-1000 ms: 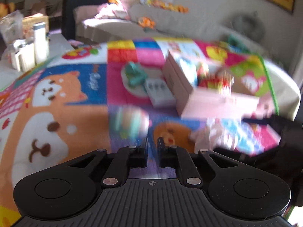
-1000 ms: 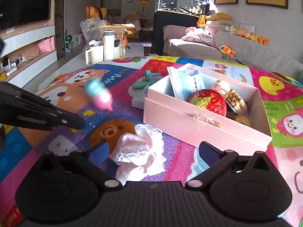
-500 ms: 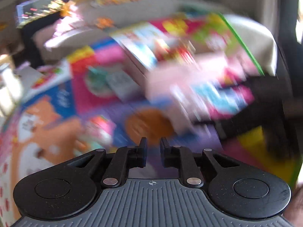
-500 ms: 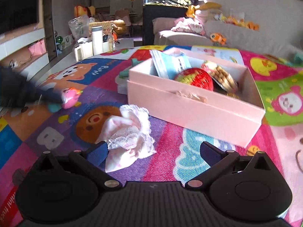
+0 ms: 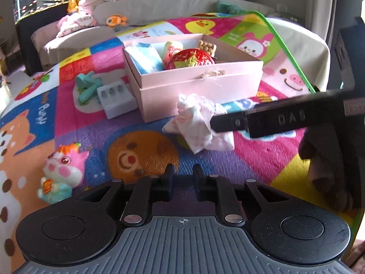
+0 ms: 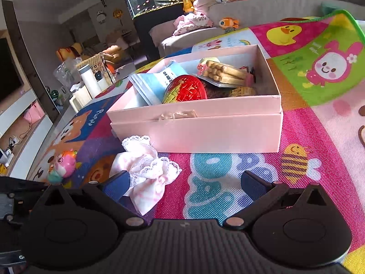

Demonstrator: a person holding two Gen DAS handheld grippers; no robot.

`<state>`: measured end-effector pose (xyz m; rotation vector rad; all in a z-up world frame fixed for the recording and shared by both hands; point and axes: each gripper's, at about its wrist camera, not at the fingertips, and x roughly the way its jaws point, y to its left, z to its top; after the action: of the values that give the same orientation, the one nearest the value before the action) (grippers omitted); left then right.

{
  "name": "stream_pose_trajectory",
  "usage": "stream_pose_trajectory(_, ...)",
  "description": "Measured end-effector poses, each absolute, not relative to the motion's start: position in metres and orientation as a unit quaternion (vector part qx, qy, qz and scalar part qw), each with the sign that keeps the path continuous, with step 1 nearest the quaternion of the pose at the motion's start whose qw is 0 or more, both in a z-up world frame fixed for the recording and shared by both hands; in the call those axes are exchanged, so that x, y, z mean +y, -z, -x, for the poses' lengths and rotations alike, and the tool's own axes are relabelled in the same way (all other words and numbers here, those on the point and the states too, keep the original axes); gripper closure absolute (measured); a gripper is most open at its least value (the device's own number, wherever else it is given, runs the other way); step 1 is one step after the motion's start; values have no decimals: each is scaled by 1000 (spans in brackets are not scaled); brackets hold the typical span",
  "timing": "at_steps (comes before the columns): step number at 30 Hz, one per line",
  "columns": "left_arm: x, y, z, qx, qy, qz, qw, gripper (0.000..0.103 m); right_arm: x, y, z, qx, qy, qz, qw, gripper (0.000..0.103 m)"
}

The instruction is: Organize objects

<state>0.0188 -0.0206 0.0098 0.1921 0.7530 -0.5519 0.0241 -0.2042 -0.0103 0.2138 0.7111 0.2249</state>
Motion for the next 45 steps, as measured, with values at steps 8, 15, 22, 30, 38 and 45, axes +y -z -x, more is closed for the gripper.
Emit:
stream_pose_trajectory(8, -36, -8, -33, 349, 226, -100, 904, 79, -204, 9, -24, 344, -104, -102, 927, 0)
stream_pose_trajectory(15, -22, -9, -43, 355, 177, -87, 914, 71, -202, 10, -23, 342, -99, -109, 928, 0)
stream_pose_trajectory(22, -18, -14, -45, 382, 218, -83, 894, 67, -202, 10, -23, 342, -100, -110, 928, 0)
stream_pose_trajectory(30, -27, -8, -36, 363, 257, -100, 890, 36, -201, 10, -23, 342, -100, -112, 928, 0)
stream_pose_trajectory(38, -8, -43, -6, 278, 244, -146, 917, 40, -201, 11, -24, 341, -100, -116, 928, 0)
stream_pose_trajectory(45, 55, -41, -39, 311, 116, -106, 938, 43, -202, 10, -24, 341, -100, -114, 928, 0)
